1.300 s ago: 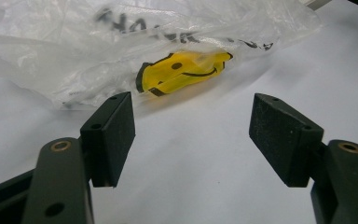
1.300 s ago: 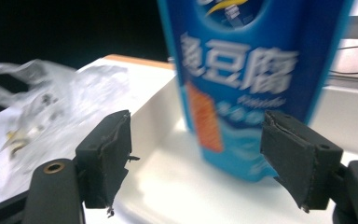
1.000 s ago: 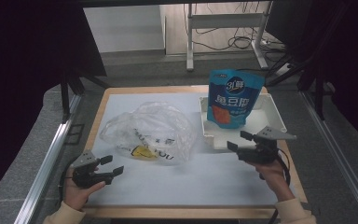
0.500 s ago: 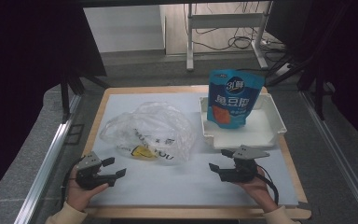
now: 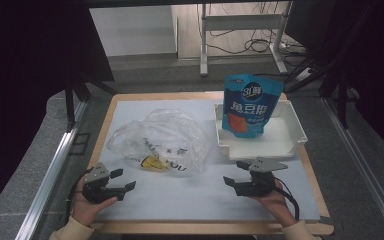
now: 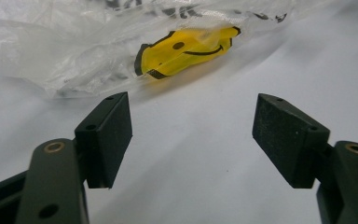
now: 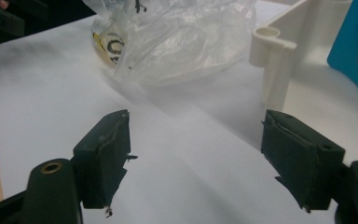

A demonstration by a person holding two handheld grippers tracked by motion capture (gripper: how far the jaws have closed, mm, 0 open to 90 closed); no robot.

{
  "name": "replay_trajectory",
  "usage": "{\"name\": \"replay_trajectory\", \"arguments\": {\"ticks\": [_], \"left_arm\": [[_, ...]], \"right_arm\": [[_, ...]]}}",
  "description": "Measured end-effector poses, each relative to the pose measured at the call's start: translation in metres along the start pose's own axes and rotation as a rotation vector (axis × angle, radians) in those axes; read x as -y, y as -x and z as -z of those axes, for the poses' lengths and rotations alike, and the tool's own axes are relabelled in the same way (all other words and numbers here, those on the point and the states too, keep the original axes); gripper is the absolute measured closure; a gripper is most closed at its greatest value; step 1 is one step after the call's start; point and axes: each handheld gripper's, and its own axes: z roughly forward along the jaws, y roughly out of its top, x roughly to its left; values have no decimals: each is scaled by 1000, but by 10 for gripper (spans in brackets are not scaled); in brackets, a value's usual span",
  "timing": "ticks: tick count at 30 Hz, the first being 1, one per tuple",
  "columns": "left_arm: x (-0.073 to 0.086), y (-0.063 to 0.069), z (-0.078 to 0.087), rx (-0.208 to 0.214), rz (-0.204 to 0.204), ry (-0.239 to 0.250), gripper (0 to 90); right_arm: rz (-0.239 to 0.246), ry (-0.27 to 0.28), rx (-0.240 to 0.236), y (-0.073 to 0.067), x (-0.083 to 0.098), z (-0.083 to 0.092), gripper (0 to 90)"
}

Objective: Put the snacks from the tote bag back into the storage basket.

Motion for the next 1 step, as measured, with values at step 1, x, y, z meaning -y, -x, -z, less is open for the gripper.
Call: {"name": "replay_trajectory", "arguments": {"ticks": [1], "left_arm": [[0,0,-1,-3,-5,-5,276]], "right_arm": [[1,-10,2,0,1,-2,228]]}}
